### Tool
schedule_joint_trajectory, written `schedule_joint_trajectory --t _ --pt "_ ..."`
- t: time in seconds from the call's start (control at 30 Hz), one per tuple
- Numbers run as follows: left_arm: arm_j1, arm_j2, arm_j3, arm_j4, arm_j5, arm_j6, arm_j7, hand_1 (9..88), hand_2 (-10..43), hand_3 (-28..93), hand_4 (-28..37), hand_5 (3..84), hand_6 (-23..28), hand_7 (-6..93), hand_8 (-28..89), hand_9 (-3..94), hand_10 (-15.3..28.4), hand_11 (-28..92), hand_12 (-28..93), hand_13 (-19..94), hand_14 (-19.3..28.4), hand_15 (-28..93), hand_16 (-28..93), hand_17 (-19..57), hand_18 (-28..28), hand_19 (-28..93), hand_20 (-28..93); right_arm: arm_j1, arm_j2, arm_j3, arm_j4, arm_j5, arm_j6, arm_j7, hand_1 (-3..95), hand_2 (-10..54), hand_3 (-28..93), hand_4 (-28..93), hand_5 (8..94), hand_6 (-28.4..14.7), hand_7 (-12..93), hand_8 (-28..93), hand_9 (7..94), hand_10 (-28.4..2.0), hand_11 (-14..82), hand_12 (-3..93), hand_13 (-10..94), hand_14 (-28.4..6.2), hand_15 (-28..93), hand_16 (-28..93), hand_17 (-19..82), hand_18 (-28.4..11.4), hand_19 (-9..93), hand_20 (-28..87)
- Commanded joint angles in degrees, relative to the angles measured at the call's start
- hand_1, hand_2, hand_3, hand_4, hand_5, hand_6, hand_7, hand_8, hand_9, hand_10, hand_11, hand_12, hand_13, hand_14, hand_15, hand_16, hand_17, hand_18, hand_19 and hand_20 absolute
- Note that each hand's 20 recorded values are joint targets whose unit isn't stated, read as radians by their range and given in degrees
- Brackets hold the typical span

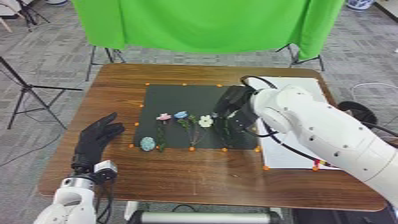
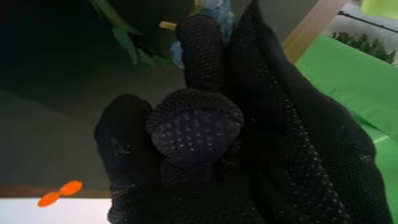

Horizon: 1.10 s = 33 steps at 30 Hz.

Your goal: Arrange flowers

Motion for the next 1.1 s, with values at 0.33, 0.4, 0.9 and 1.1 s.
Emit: schedule_joint_trajectory --t 0.33,0.4,0.9,1.1 --pt "1.2 -0.60 1.38 1.45 0.06 -1.29 -2.04 20.3 -4.1 76 -28.2 47.7 1.8 13.7 -7 50.4 13.3 21 13 41 17.0 24 -1 9.6 11.8 5 18 0.5 2.1 3.9 -1.2 2.1 -5.5 -0.7 41.3 -9.3 65 -13 65.5 1.2 14 -9 79.8 -13.6 15.7 17.2 90 -3.6 62 30 63 -15.4 93 57" --pt "1.3 -0.55 1.34 1.41 0.11 -1.30 -1.96 20.4 -4.1 76 -28.2 47.7 1.8 13.7 -7 50.4 13.3 21 13 41 17.0 24 -1 9.6 11.8 5 18 0.4 2.5 5.1 -1.8 2.0 -5.4 -1.5 39.6 -9.4 65 -13 63.9 1.0 13 -10 80.0 -13.8 16.1 17.4 90 -3.7 62 29 63 -15.5 93 57" --pt "1.9 -0.64 1.08 1.12 0.00 -1.03 -1.63 20.3 -4.1 76 -28.2 47.6 1.7 13.8 -7 50.4 13.4 21 13 41 16.9 24 -1 9.6 11.9 5 18 2.8 10.9 4.3 -1.8 -43.8 -3.8 -0.7 27.8 -9.5 67 -14 46.3 -2.8 9 -7 52.4 -18.2 7.4 17.3 76 -9.1 63 28 51 -18.2 93 49" --pt "1.6 -0.66 1.32 1.28 0.08 -1.26 -1.62 20.4 -4.2 76 -28.2 47.6 1.7 13.9 -7 50.4 13.4 21 13 41 16.8 24 -1 9.6 11.8 5 18 2.1 10.9 2.4 3.7 -50.2 -10.5 2.1 23.5 -9.5 64 -16 38.4 -4.5 5 -5 44.5 -20.4 5.0 17.4 72 -11.9 63 27 47 -20.2 92 47"
